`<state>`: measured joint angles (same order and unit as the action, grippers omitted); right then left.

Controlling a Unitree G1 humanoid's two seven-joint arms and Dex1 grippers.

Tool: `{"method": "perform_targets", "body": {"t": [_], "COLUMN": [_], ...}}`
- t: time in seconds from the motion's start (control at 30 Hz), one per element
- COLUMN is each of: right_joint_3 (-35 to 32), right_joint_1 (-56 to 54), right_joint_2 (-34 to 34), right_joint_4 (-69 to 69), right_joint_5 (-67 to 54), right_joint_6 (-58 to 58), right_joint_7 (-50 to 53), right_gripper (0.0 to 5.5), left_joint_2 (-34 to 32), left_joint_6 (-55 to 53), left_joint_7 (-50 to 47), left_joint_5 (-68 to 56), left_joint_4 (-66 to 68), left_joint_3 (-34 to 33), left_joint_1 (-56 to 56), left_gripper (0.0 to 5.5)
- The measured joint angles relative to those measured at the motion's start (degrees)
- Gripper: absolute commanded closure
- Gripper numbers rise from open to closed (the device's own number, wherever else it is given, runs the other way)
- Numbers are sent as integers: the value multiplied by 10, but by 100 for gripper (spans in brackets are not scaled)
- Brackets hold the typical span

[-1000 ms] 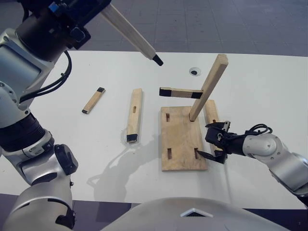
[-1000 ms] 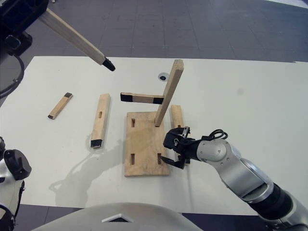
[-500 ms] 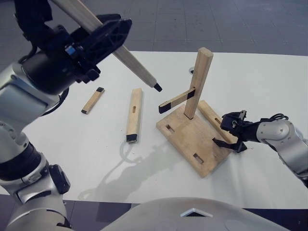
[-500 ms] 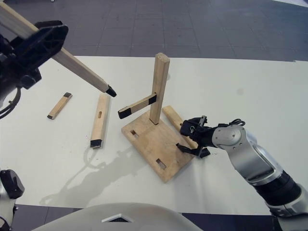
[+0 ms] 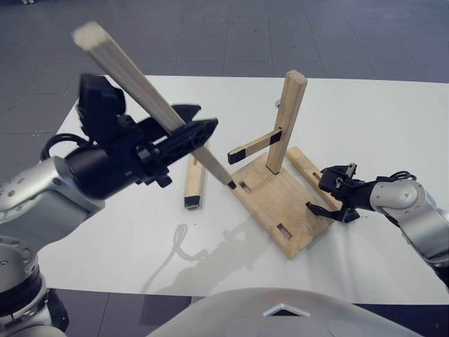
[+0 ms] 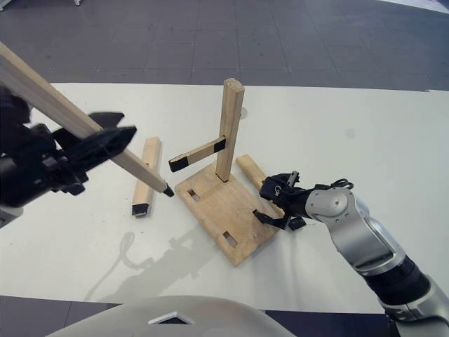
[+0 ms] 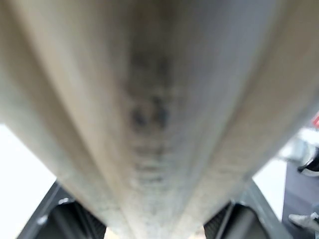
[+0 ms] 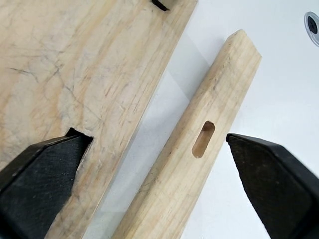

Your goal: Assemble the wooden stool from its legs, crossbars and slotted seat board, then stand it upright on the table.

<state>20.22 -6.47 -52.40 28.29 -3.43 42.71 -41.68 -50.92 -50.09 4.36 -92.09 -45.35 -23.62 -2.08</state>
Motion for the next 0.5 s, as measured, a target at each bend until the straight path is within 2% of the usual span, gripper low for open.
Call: {"method": "perform_targets", "body": {"t": [0.23, 0.5], "right_joint_3": [-1, -1], "right_joint_1": [0, -8], "right_joint_2": [10, 19], "right_joint_4": [0, -8], "right_joint_5": [9, 11], "right_joint_6": [3, 3], "right_joint_7": [0, -11], "right_gripper": [32, 32], "left_joint_2": [77, 122], "left_joint_6": [71, 112], "left_joint_7": [112, 189], "left_joint_5": [188, 331], "left_joint_4": [72, 112], "left_joint_3": [59, 155], "left_joint_1": [78, 53], "left_gripper": [345, 345]}}
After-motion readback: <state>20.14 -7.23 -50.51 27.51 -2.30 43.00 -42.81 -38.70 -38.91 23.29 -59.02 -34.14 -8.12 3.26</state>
